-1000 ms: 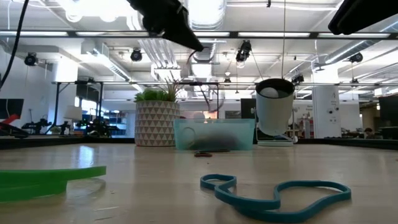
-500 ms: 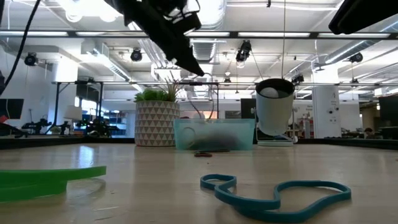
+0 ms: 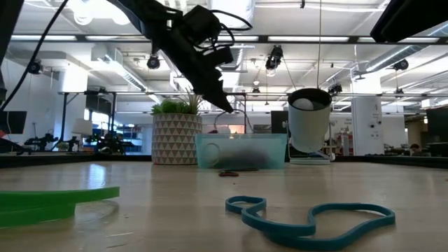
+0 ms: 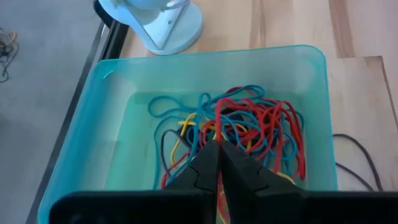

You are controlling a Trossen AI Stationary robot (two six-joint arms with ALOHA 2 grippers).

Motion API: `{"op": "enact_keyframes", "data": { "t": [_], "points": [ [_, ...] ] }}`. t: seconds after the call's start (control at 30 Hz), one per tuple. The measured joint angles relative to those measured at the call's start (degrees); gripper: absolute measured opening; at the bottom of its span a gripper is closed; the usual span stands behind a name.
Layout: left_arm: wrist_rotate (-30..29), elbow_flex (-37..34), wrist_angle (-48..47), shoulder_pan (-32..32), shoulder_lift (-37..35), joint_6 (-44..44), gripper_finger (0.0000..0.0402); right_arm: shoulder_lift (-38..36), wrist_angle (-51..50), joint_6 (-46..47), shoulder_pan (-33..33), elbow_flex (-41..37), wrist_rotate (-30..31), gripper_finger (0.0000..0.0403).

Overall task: Pick and place rubber bands into bin
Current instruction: Put the red rubber band into the green bin, then put the yellow rubber band into the green bin

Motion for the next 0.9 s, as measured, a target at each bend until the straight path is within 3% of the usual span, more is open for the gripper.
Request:
{"op": "enact_keyframes", "data": {
  "t": [0.4,0.6,0.67,0.77,0.9],
  "points": [
    [-0.2,0.0,-0.2,0.0,0.5,0.0,0.0079,0.0,0.7,0.2,0.0,-1.4,0.0,0.0059],
    [-0.7,0.0,-8.2,-1.0,-2.0,-0.3,0.0091,0.0,1.8,0.2,0.0,-2.0,-0.5,0.0059],
    [-0.6,0.0,-14.6,-1.7,-3.7,-2.4,0.0092,0.0,1.5,0.2,0.0,-1.9,-3.2,0.0059],
    [-0.5,-0.4,-22.8,-3.1,-7.0,-8.6,0.0092,-0.1,1.1,1.2,0.0,-1.1,-12.2,0.0059],
    [1.4,-3.7,-28.5,-7.3,-12.1,-13.5,0.0091,-0.5,-2.9,9.7,0.0,0.4,-19.4,0.0059]
  ]
}}
